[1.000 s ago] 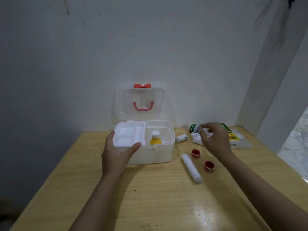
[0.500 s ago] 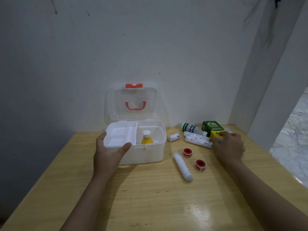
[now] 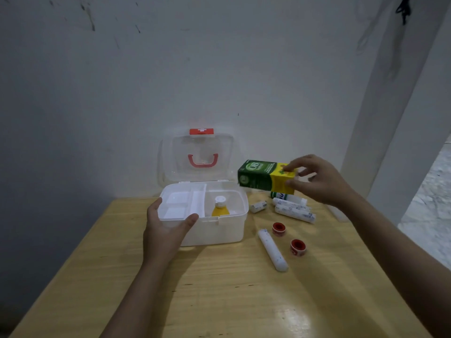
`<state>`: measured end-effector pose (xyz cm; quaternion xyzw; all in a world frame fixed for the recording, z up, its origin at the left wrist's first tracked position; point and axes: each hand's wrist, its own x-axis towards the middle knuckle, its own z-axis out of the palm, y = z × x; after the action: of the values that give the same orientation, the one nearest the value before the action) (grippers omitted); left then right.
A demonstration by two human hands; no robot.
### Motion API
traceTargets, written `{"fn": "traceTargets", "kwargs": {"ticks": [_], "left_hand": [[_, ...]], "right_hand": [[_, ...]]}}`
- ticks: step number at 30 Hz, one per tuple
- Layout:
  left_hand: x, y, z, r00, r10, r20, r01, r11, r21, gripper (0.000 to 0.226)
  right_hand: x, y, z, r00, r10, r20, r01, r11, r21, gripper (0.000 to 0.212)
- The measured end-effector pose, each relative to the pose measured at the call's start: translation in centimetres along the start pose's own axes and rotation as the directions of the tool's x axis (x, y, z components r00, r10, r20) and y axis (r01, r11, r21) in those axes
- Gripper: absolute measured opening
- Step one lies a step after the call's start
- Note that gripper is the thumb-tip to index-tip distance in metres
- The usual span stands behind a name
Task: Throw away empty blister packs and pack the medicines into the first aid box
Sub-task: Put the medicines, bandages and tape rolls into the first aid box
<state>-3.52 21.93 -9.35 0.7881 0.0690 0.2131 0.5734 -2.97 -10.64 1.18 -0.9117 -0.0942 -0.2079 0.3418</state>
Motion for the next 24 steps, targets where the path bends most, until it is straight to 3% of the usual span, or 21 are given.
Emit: {"fn": "traceTargets", "kwargs": {"ticks": [5, 12, 24], "left_hand": [[0.0, 0.2, -0.1, 1.0, 0.006, 0.01, -0.006, 1.0, -0.006, 0.092], [0.0, -0.1, -0.1, 1.0, 0.0, -0.008, 0.0, 1.0, -0.005, 0.091], [0.2, -0.3, -0.2, 1.0, -0.001, -0.009, 0.001, 1.0, 0.005, 0.091]], "right_hand": [[3.4, -2.8, 1.7, 0.962, -0.119, 0.244, 0.135, 0.989, -0.053, 0.028], [5.9, -5.2, 5.8, 0.895, -0.125, 0.429, 0.204, 0.968, -0.144, 0.031], [5.8, -4.6, 11.5, 0.863, -0.087, 0.497, 0.173, 0.976, -0.129, 0.028]]}}
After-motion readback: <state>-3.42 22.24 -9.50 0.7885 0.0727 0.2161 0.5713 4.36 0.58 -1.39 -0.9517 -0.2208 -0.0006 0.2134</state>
